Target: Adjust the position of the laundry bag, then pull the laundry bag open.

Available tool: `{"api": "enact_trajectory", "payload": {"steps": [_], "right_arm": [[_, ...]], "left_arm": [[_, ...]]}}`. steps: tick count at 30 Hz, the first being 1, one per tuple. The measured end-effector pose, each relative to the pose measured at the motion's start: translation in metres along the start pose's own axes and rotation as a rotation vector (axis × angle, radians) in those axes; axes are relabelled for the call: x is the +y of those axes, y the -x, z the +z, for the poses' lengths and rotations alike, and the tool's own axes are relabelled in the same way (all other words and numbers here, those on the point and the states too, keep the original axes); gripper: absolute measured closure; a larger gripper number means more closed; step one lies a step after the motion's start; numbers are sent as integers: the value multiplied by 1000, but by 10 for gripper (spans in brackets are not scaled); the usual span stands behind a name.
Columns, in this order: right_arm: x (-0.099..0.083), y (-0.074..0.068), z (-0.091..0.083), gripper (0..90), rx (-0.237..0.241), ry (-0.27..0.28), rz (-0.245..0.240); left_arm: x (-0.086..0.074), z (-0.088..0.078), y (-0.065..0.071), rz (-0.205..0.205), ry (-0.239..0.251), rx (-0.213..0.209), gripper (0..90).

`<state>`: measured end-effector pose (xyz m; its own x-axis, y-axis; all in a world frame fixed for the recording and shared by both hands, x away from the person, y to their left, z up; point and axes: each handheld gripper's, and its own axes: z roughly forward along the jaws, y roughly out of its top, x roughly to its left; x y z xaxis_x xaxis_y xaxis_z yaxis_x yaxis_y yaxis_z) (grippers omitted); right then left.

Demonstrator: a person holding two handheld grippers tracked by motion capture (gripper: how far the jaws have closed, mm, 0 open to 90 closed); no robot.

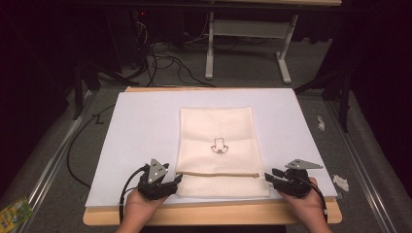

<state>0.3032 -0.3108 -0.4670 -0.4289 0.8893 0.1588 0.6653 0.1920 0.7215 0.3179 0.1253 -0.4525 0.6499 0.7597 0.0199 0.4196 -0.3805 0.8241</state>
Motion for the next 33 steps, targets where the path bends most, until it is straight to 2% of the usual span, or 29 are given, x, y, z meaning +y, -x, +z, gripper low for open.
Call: {"api": "enact_trajectory", "payload": {"steps": [4,6,9,12,15,17,21,25,27,28,29,31,33], "right_arm": [[-2,1,2,602,5,-9,4],[-3,2,4,602,7,-16,18],[-1,3,7,601,16,-14,20],[1,1,13,604,26,-30,17],[3,-2,15,641,7,-37,-14],[2,-4,15,682,5,-38,-18],[3,-9,16,782,-7,-50,-67],[2,-10,15,836,2,-55,-73],[3,-11,14,844,2,-55,-86],[3,-11,13,846,5,-48,-92],[4,-11,12,847,5,-44,-96],[5,-12,10,847,5,-33,-112],[6,-13,8,848,3,-25,-128]], "left_arm": [[0,4,0,13,-3,15,415],[0,5,1,-5,-7,-12,442],[2,6,3,-4,1,-3,450],[5,6,5,-13,27,-6,450],[5,10,6,-14,28,-19,451],[4,12,7,-10,28,-34,482],[4,11,12,0,54,-60,497],[4,11,18,7,51,-87,493],[5,13,20,-15,41,-120,467],[7,14,21,-23,41,-154,444],[8,14,23,-19,51,-182,413],[10,14,32,23,60,-197,409],[14,16,43,46,62,-215,410]]}}
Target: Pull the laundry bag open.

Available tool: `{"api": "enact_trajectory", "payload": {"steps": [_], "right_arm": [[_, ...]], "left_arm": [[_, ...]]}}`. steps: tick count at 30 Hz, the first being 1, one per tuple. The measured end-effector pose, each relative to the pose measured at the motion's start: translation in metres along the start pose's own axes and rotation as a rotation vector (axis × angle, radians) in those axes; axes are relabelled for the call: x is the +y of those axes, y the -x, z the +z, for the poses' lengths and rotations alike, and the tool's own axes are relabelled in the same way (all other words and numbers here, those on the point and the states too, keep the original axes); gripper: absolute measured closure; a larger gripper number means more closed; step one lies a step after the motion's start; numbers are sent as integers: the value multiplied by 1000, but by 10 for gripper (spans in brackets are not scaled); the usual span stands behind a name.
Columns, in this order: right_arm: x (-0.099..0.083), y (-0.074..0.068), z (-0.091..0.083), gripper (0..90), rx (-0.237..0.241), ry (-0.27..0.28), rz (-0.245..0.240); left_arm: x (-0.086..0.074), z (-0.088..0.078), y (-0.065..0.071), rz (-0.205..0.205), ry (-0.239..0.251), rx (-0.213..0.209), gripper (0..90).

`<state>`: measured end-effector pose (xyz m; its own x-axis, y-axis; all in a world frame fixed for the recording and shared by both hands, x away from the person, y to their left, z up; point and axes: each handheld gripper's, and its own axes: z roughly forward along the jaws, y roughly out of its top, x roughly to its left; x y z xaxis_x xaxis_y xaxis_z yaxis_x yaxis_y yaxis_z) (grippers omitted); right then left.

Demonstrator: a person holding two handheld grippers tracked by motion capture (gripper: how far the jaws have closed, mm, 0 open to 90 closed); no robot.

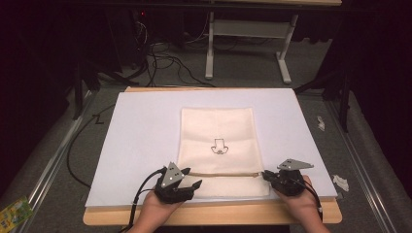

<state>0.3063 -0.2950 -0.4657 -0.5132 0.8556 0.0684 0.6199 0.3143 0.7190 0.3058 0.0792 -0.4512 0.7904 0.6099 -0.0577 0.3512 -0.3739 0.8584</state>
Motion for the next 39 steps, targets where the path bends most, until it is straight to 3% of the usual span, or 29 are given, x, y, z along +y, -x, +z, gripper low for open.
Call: {"api": "enact_trajectory", "payload": {"steps": [4,7,8,11,14,22,27,33,39], "right_arm": [[2,1,-6,849,11,35,-5],[4,0,-8,850,17,43,-5],[4,0,-8,851,14,42,-15],[5,-2,-10,852,10,48,-29],[6,-2,-10,852,10,55,-21],[6,-2,-12,850,5,63,-30],[6,0,-11,850,19,67,-32],[6,-1,-14,850,29,85,-28],[7,-3,-17,851,34,100,-30]], "left_arm": [[5,11,14,16,-16,-26,414],[5,25,21,-29,-61,-70,435],[6,29,25,-22,-64,-75,438],[11,41,36,-4,-50,-85,446],[16,54,39,-35,-31,-102,467],[32,93,53,-45,-30,-152,487],[44,110,65,-27,-39,-177,513],[55,126,71,-43,-42,-215,609],[59,136,74,-77,-38,-217,683]]}}
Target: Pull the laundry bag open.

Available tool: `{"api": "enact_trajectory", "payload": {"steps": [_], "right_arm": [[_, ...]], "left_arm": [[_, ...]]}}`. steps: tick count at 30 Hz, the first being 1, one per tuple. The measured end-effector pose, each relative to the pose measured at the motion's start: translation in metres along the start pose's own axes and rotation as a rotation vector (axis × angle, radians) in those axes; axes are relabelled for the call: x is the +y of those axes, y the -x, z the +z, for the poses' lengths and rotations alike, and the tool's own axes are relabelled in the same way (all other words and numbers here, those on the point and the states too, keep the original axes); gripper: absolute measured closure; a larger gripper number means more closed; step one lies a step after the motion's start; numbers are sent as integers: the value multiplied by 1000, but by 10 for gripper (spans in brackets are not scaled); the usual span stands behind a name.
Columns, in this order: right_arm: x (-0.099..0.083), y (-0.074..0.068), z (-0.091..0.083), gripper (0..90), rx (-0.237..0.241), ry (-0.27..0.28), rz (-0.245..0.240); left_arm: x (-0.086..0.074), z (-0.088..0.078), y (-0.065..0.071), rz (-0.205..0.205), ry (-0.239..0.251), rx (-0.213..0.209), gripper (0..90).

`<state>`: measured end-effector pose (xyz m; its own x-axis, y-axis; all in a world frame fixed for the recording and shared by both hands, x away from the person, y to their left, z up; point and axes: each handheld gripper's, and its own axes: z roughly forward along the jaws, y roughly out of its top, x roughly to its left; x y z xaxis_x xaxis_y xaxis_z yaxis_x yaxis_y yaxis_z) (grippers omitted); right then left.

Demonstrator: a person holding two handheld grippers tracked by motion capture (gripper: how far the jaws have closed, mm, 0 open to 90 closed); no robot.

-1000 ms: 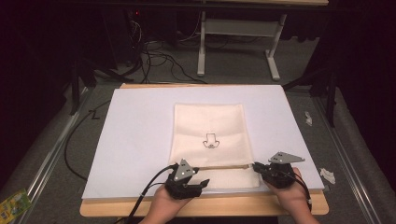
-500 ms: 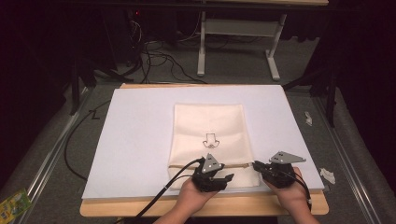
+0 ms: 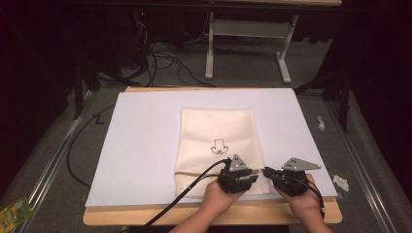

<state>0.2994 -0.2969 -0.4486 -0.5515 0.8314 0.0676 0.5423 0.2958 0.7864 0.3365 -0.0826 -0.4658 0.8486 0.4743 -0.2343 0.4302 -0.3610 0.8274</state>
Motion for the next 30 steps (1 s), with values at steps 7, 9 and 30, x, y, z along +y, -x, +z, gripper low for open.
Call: {"api": "enact_trajectory", "payload": {"steps": [7,9,30], "right_arm": [[1,0,-1,850,4,11,-10],[1,1,-1,850,5,10,-3],[2,-4,2,858,10,-2,-24]], "left_arm": [[1,8,4,-30,19,7,777],[2,10,5,-31,21,24,796],[3,0,0,-40,-27,33,877]]}}
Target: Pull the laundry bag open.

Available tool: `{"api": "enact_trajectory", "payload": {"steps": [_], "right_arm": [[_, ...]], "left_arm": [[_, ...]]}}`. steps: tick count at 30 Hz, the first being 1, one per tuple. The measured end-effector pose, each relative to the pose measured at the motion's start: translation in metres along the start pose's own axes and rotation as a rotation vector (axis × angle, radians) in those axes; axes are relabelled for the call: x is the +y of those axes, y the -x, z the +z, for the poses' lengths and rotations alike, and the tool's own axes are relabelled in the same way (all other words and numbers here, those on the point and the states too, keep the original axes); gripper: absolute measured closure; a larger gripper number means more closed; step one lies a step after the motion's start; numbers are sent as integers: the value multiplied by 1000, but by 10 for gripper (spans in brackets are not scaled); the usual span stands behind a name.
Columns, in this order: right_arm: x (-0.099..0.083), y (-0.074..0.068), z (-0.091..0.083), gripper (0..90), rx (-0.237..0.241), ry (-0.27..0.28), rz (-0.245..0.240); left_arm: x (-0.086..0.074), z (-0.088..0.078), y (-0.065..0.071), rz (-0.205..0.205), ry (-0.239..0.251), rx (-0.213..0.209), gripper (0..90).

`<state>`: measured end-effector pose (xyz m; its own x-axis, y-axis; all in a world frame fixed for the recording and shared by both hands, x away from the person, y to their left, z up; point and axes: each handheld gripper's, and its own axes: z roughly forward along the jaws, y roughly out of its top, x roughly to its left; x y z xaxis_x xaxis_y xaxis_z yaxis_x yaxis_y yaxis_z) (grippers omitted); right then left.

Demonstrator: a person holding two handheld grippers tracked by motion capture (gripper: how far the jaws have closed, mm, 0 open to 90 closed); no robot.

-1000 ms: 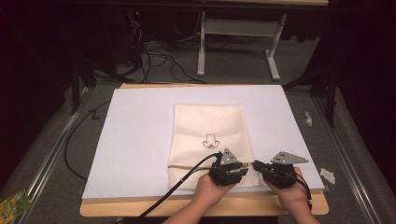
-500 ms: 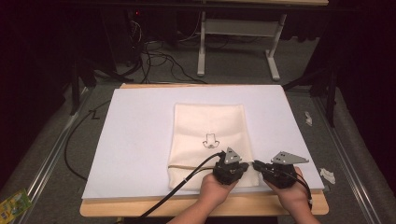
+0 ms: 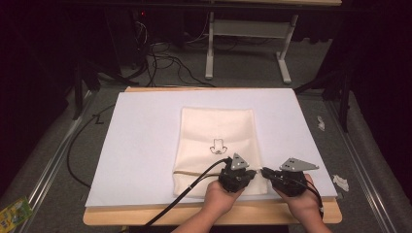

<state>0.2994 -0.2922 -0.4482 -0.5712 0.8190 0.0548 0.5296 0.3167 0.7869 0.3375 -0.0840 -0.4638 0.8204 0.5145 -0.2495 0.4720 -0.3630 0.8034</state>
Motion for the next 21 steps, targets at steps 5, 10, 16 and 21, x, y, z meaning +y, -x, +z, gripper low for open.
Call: {"api": "enact_trajectory", "payload": {"steps": [5,10,16,21], "right_arm": [[1,3,-2,863,-28,8,7],[-6,19,-8,860,-32,19,60],[0,5,-3,862,-15,10,12],[-2,17,-8,863,-76,12,61]], "left_arm": [[-6,-7,-14,-60,-7,28,878],[-13,-27,-24,-51,-19,45,877],[-19,-42,-32,-51,-31,76,877],[-32,-64,-58,-131,-21,123,878]]}}
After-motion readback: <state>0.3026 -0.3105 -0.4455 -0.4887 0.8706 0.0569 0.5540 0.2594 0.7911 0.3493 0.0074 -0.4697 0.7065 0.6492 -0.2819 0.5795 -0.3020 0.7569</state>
